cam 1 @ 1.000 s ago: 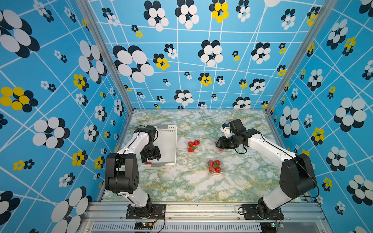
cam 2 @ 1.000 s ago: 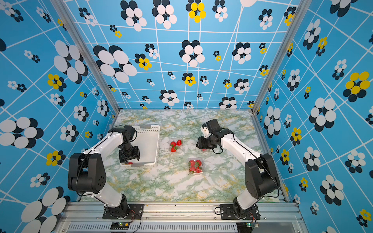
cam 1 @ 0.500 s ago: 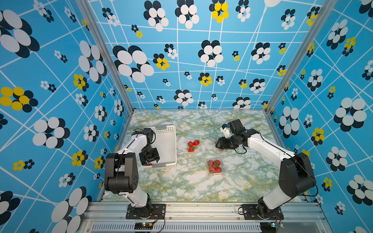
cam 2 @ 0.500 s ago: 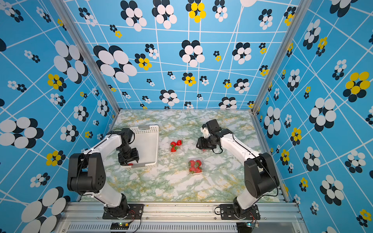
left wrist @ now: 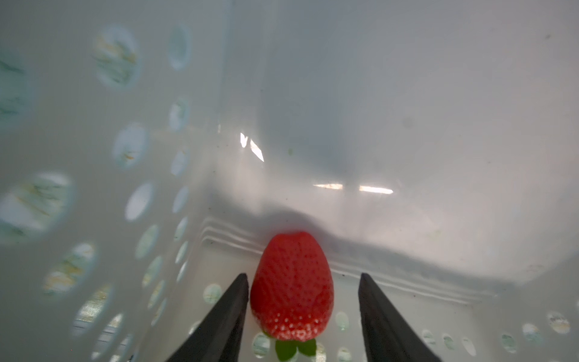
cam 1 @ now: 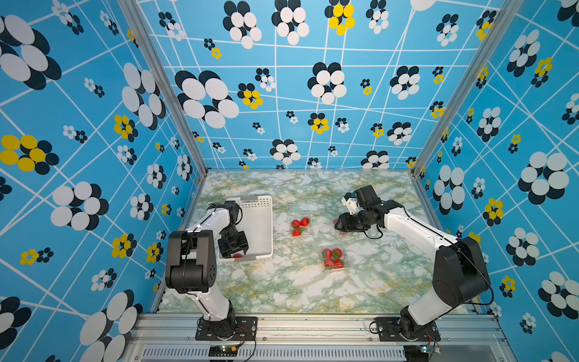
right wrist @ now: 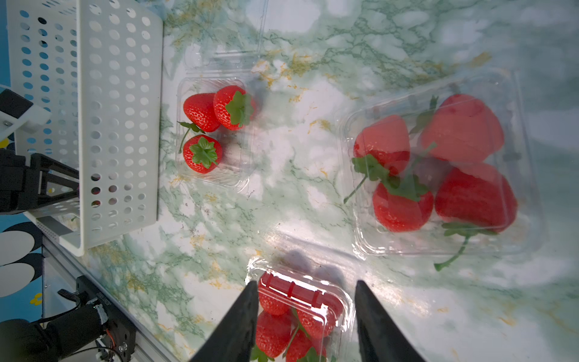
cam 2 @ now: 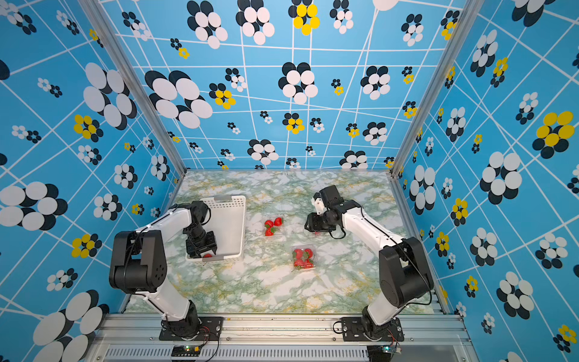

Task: Pack strawberries into containers
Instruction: Pick up the strawberry from the basket.

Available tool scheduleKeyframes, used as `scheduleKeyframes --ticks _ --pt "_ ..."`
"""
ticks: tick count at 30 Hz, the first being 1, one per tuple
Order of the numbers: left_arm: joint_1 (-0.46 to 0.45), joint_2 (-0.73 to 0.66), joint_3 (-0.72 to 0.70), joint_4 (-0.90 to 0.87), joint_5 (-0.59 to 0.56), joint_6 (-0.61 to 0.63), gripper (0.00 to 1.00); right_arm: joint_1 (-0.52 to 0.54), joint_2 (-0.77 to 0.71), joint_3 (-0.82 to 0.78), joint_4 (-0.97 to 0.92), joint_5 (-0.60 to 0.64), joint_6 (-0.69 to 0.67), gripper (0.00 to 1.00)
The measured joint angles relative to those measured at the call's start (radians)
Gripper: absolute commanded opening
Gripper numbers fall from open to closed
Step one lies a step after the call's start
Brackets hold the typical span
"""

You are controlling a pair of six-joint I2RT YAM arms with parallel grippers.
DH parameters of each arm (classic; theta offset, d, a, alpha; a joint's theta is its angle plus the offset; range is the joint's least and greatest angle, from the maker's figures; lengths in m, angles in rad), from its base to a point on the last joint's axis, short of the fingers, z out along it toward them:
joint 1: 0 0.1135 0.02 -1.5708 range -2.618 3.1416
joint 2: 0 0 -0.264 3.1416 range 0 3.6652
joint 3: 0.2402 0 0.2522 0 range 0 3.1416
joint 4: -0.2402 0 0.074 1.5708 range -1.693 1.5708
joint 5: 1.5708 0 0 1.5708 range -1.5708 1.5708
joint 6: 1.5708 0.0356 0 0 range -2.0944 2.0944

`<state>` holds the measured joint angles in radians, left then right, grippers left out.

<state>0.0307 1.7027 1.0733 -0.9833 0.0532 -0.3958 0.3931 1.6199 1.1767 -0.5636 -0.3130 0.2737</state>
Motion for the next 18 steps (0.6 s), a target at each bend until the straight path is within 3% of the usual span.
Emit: scheduleKeyframes --ticks 7,18 --pt "-0.018 0.014 0.002 -0.011 0.003 0.023 0.61 0.000 0.000 0.000 0.000 0.000 0.000 0.51" --pt "-0.034 0.049 0.004 -0.045 -0.001 0.056 0.52 -0.001 0.000 0.000 0.000 0.001 0.000 0.51"
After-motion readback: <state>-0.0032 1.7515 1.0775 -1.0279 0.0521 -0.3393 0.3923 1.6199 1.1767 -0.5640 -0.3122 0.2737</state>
